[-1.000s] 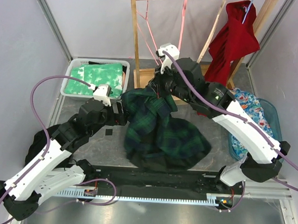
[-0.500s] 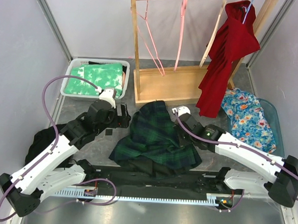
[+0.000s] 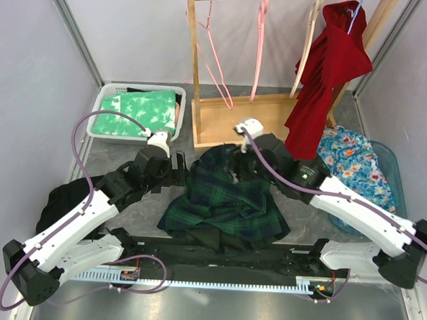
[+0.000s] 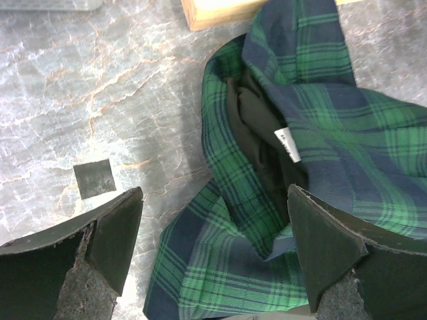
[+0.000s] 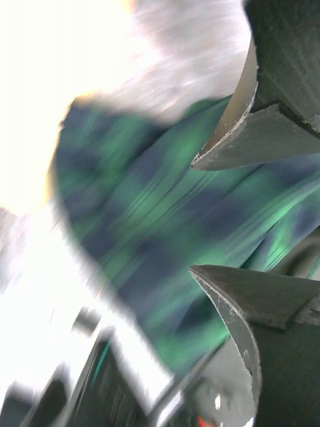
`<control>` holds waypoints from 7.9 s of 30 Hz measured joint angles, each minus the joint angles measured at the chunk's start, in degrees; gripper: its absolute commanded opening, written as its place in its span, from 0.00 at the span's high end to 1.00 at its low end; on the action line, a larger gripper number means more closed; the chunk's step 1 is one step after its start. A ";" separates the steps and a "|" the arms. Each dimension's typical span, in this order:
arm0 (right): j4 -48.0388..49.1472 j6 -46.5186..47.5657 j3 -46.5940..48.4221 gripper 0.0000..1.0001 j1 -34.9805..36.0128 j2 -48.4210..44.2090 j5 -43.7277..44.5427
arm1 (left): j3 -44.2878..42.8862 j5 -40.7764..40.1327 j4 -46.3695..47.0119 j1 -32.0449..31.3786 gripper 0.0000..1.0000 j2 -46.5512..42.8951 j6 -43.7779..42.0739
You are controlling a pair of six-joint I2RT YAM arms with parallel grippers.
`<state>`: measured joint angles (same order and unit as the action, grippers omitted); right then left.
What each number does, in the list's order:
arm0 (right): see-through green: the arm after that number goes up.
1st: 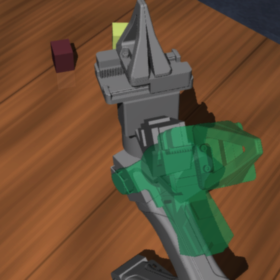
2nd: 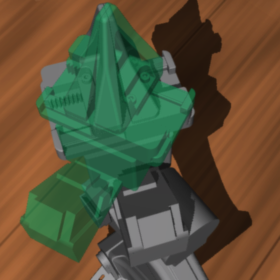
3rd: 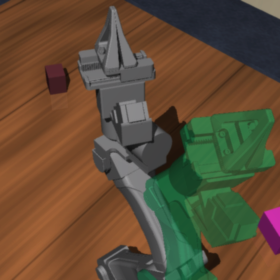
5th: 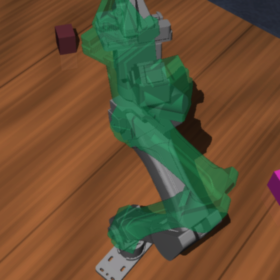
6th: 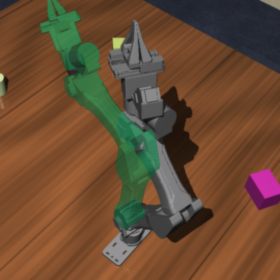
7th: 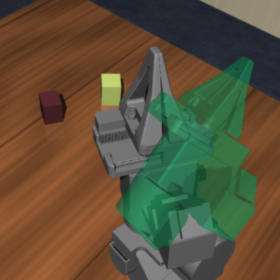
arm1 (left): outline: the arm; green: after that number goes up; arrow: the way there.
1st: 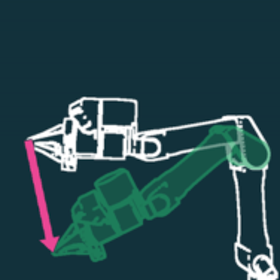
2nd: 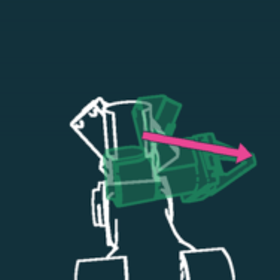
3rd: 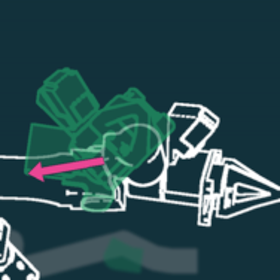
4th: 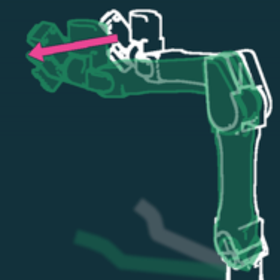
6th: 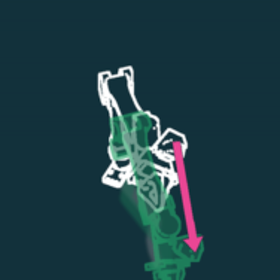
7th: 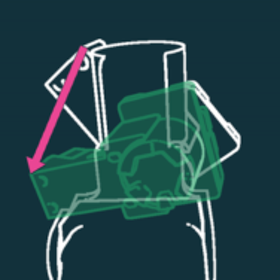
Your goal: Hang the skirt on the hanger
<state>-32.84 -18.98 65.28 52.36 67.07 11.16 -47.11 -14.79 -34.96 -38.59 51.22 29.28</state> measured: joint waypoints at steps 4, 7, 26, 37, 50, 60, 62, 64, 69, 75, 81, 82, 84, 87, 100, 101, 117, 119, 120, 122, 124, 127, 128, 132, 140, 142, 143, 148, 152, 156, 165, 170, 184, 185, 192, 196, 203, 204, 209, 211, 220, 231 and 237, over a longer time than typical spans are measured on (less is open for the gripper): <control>4.59 5.51 9.05 0.34 4.20 9.05 -4.42 | 0.50 -0.35 -0.15 0.28 0.06 0.00 0.87; 6.67 8.41 11.85 0.34 6.34 17.20 -7.52 | 0.35 -1.55 -0.90 0.81 0.06 0.26 1.95; 6.67 2.80 -11.56 1.00 6.29 1.09 -1.29 | 0.63 2.21 0.90 1.92 0.06 2.16 3.21; -0.76 -12.13 -27.41 1.00 6.80 -26.23 2.36 | 0.63 10.75 11.91 2.03 0.08 16.90 3.15; -4.07 -20.59 -29.27 1.00 6.80 -25.14 2.23 | 0.00 24.41 33.68 2.14 0.14 35.19 5.01; -8.09 -22.05 -29.22 1.00 6.80 -28.83 3.21 | -0.59 34.69 46.21 2.14 0.79 44.41 7.85; -9.14 -22.38 -29.07 1.00 6.80 -29.57 3.76 | -0.92 35.69 46.45 2.14 0.98 44.52 8.28; -10.29 -22.80 -28.41 1.00 6.80 -29.90 4.52 | -2.12 36.09 45.11 2.14 0.98 44.52 8.17; -14.05 -23.30 -22.82 1.00 6.80 -29.90 8.92 | -8.02 32.87 36.48 2.08 0.98 42.27 5.95; -17.90 -22.01 -10.34 1.00 6.80 -27.93 17.14 | -15.89 23.08 21.38 1.99 0.98 30.88 1.01; -17.77 -15.21 5.79 1.00 6.80 -21.00 22.62 | -26.16 11.56 9.84 1.97 0.98 18.99 -2.82; -17.31 -13.90 8.39 1.00 6.80 -19.63 23.04 | -27.82 10.05 8.35 1.97 0.98 17.33 -3.30; -16.00 -11.58 12.31 1.00 6.80 -17.55 23.37 | -30.03 7.74 6.58 1.99 0.98 14.27 -4.09; -12.87 -9.16 14.40 1.00 6.84 -15.80 23.15 | -30.95 6.23 4.28 1.99 0.98 8.98 -4.96; 2.12 -21.70 -31.78 1.00 7.06 -15.82 12.70 | 9.40 12.52 6.23 1.84 0.57 5.20 1.36; 2.67 -22.84 -33.94 1.00 7.06 -15.50 11.78 | 11.28 12.46 5.27 1.81 0.50 5.35 2.40; 8.92 -26.91 -36.81 1.00 7.06 -16.79 7.91 | -4.00 17.46 13.49 1.77 0.30 14.27 -1.73; 9.05 -26.93 -37.05 1.00 7.06 -17.09 7.87 | -4.48 19.12 15.04 1.33 0.30 17.42 -3.21; 9.07 -26.91 -37.16 1.00 7.06 -17.33 7.89 | -4.52 19.65 15.54 1.01 0.30 18.67 -3.69; 9.09 -26.91 -37.29 1.00 7.06 -17.68 7.89 | -4.59 19.91 16.37 -0.52 0.30 21.79 -4.90; 9.18 -26.91 -37.29 1.00 7.06 -17.77 7.91 | -5.11 19.30 16.87 -2.62 0.30 25.24 -5.84; 9.27 -26.91 -37.29 1.00 7.06 -17.77 7.89 | -6.69 16.98 17.33 -5.55 0.30 30.27 -6.47; 9.27 -26.91 -37.29 1.00 7.06 -17.77 7.91 | -7.04 16.22 17.53 -6.23 0.30 31.45 -6.51; 9.29 -26.95 -37.62 1.00 7.06 -18.29 7.91 | -8.72 10.45 17.55 -9.01 0.32 35.43 -6.51; 8.79 -27.61 -37.94 1.00 7.06 -21.05 8.20 | -12.04 -5.18 14.51 -10.23 0.59 39.71 -3.98; 8.59 -27.74 -37.94 1.00 7.06 -21.42 8.24 | -12.15 -7.63 13.90 -10.25 0.68 39.65 -3.37; 8.48 -27.78 -37.94 1.00 7.06 -21.51 8.24 | -12.15 -8.44 13.75 -10.25 0.80 39.63 -3.17; 8.37 -27.89 -37.97 1.00 7.06 -21.55 8.39 | -12.22 -10.34 13.11 -10.25 0.98 39.47 -3.04; 8.13 -28.02 -37.99 1.00 7.06 -21.99 8.48 | -12.22 -10.64 12.20 -10.25 0.98 39.23 -3.06; 7.34 -28.46 -37.99 1.00 7.06 -22.84 9.51 | -12.22 -10.64 10.75 -10.25 0.98 36.94 -3.08; -3.28 -28.63 -28.09 1.00 7.06 -22.14 19.50 | -17.79 -13.03 1.73 -10.25 0.98 24.44 -3.02; -8.68 -24.63 -12.50 1.00 7.06 -18.84 28.57 | -23.89 -16.65 -4.87 -10.25 0.98 16.70 -3.06; -11.43 -7.54 20.20 1.00 7.21 -15.28 36.02 | -42.84 -22.67 -18.97 -10.43 0.98 5.64 -4.26; -11.19 -7.28 20.28 1.00 7.30 -15.41 35.47 | -42.97 -22.45 -18.93 -10.47 0.98 5.11 -4.26; -7.85 -11.23 4.00 1.00 7.39 -19.43 32.87 | -30.73 -21.66 -18.25 -10.49 0.98 0.81 -2.12; -6.71 -16.65 -11.34 1.00 7.26 -19.98 32.13 | -16.24 -19.10 -15.04 -9.88 0.98 1.68 -0.22; -5.42 -22.86 -24.87 0.92 4.83 -16.35 29.79 | -0.72 -9.53 -6.67 -3.48 0.98 9.40 1.44; -4.79 -22.93 -24.87 0.78 4.00 -16.04 29.53 | -0.44 -8.63 -6.10 -3.02 0.98 9.38 1.62; -3.80 -21.51 -22.32 0.36 2.14 -13.99 28.33 | -0.42 -6.29 -2.97 -2.25 0.98 8.72 2.01; -4.31 -19.32 -18.10 0.33 2.12 -12.92 27.41 | -0.50 -5.66 -2.51 -2.25 0.98 8.33 2.01; -3.21 -6.21 11.93 0.28 2.14 -11.15 23.06 | -0.74 -4.11 -2.16 -2.25 0.98 7.21 2.05; -1.88 9.86 43.47 0.19 -3.21 7.04 17.68 | -0.94 -2.36 -2.10 -2.25 0.98 6.84 2.03; -0.52 13.11 48.43 0.18 -16.94 15.10 7.65 | -0.94 -1.01 -1.38 -2.25 0.98 6.51 1.99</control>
<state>-33.36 -5.87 113.71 35.42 82.17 18.81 -48.05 -15.79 -36.34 -40.84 57.74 31.27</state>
